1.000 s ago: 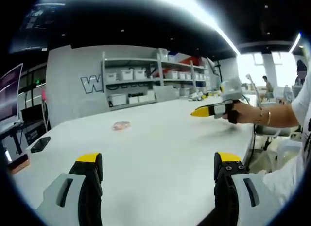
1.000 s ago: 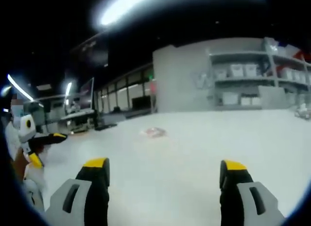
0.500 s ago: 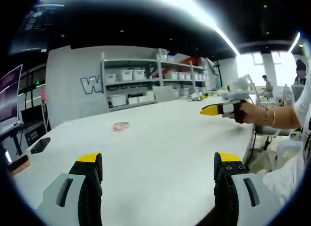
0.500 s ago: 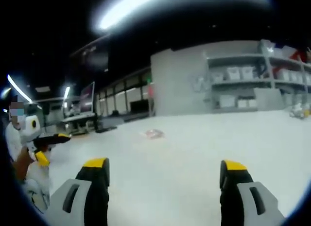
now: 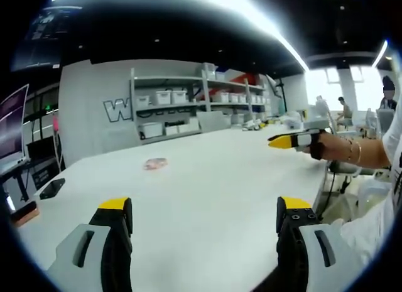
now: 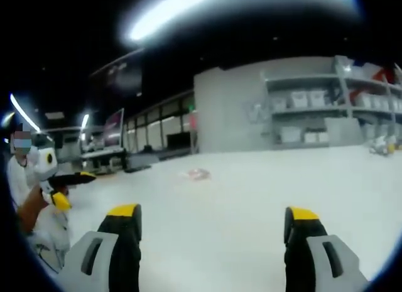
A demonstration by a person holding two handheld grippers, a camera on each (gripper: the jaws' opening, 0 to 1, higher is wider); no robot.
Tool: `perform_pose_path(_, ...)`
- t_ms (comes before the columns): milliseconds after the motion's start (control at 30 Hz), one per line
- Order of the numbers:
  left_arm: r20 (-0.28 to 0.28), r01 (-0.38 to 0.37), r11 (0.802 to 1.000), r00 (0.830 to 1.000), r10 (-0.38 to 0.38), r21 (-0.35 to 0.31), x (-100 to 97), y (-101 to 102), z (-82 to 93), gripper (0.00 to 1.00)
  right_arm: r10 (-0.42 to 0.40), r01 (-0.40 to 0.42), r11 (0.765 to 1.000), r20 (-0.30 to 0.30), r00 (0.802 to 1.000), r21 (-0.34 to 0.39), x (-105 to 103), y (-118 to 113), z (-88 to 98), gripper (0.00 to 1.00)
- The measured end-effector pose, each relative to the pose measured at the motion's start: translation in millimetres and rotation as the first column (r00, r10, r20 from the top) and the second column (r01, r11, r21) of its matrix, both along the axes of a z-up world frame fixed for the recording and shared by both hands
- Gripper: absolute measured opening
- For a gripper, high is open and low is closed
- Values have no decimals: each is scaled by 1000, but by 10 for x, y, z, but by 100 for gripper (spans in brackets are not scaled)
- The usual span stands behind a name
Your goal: Open the resealable bag by pulling the two sides of the seal apart until the entire bag opening is separated and visibly accessible.
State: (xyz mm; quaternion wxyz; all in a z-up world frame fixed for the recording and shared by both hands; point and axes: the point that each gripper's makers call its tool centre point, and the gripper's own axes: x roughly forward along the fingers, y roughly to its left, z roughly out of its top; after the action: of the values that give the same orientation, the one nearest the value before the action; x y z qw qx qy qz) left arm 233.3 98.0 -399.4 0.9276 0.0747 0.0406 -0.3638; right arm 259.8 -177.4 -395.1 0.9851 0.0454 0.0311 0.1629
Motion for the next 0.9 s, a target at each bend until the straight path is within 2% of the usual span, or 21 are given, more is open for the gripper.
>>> perform_pose_path(367, 1, -1, 1000, 1000, 1, 8, 6, 0, -2, 94, -28, 28, 999, 15, 999, 24, -130, -103, 76, 96)
perform_pose_path(667, -1, -2, 1000, 1000, 2, 11, -4, -10, -13, 94, -75, 75, 997, -3, 997, 28, -259, -218, 28, 95)
perform_pose_path(900, -2, -4, 1000, 1000, 4, 11, -7, -10, -17, 94, -103, 102, 994, 17, 995, 29, -337, -270, 110, 95)
